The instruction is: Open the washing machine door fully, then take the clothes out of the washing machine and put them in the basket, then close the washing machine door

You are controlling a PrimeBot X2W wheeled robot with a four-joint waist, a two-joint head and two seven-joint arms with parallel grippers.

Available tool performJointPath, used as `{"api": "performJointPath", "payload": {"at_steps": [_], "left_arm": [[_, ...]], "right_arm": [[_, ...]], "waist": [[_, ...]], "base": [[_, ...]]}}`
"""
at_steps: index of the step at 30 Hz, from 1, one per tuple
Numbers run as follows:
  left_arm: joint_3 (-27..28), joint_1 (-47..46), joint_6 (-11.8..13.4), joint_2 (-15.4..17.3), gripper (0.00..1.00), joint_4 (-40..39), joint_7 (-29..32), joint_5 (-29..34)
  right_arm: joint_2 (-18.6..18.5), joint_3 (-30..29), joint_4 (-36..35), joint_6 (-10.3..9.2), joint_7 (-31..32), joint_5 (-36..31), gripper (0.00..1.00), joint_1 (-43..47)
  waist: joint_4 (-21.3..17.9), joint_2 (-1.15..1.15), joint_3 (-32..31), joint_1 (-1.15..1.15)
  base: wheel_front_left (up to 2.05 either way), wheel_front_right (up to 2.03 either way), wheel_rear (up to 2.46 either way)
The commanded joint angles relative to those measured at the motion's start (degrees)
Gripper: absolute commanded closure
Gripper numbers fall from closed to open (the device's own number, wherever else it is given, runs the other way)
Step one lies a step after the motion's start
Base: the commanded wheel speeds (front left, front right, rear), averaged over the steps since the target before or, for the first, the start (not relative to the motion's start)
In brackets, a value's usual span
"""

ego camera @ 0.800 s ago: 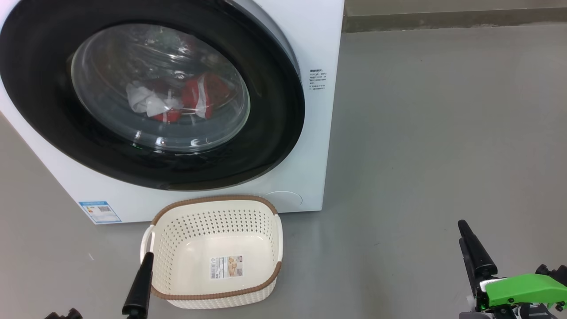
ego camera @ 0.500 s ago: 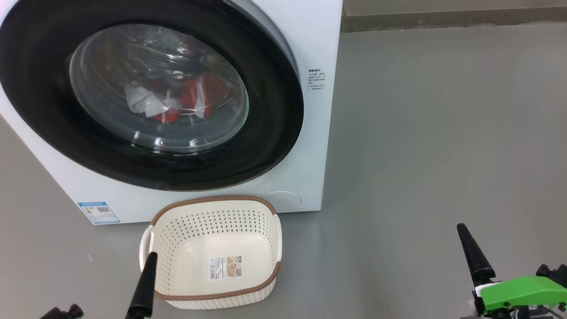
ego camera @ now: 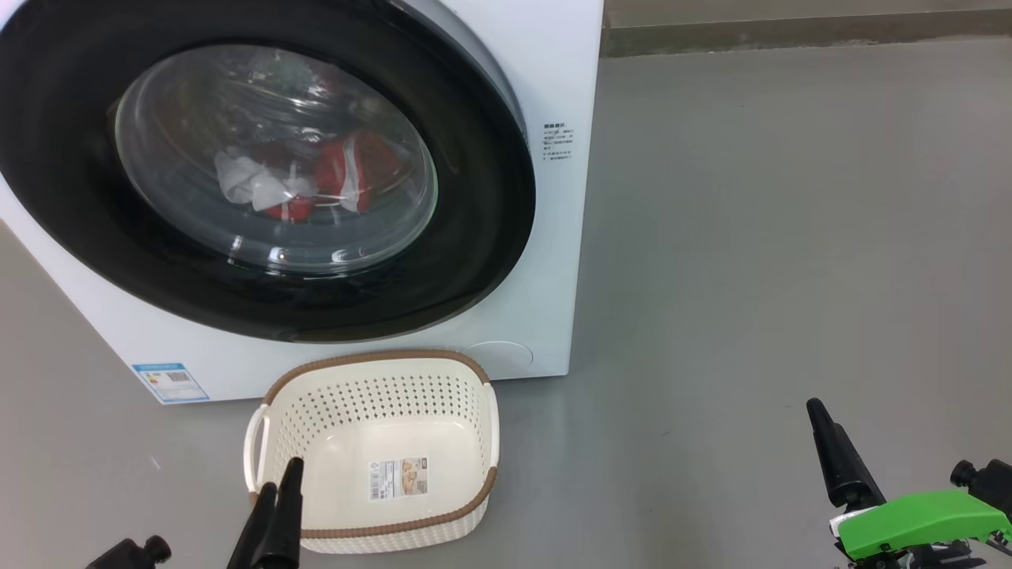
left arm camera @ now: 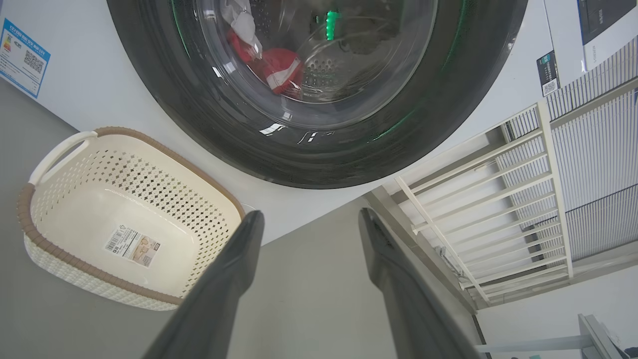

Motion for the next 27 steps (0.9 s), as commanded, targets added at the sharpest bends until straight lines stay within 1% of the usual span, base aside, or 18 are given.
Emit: {"api": "performJointPath", "payload": {"at_steps": [1, 6, 23, 27], "left_arm": [[0.33, -0.91, 0.44, 1.12, 0.00, -2.12, -0.97, 2.59], [-0.61, -0.67, 1.72, 1.67, 0.00, -2.68, -1.98, 7.16], [-3.15, -0.23, 4.13, 2.89, 0.00, -4.22, -4.83, 18.96], [-3.37, -0.06, 4.48, 3.00, 0.00, -4.38, -5.34, 20.90]], "right_arm": [[-1.20, 0.58, -1.70, 0.18, -0.79, -2.32, 0.00, -0.60], [-1.55, 1.25, -1.81, 0.20, -1.80, -6.47, 0.00, -0.44], [-2.42, 2.93, -2.88, 0.26, -4.66, -17.02, 0.00, 0.19], [-2.55, 3.17, -3.06, 0.27, -5.17, -18.84, 0.00, 0.27]], "waist": [[-0.08, 0.00, 0.01, 0.00], [-0.33, 0.00, 0.01, 0.00], [-0.62, 0.00, 0.19, 0.00], [-0.73, 0.00, 0.20, 0.00]], "base": [[0.00, 0.00, 0.00], [0.00, 0.00, 0.00], [0.00, 0.00, 0.00], [0.00, 0.00, 0.00]]}}
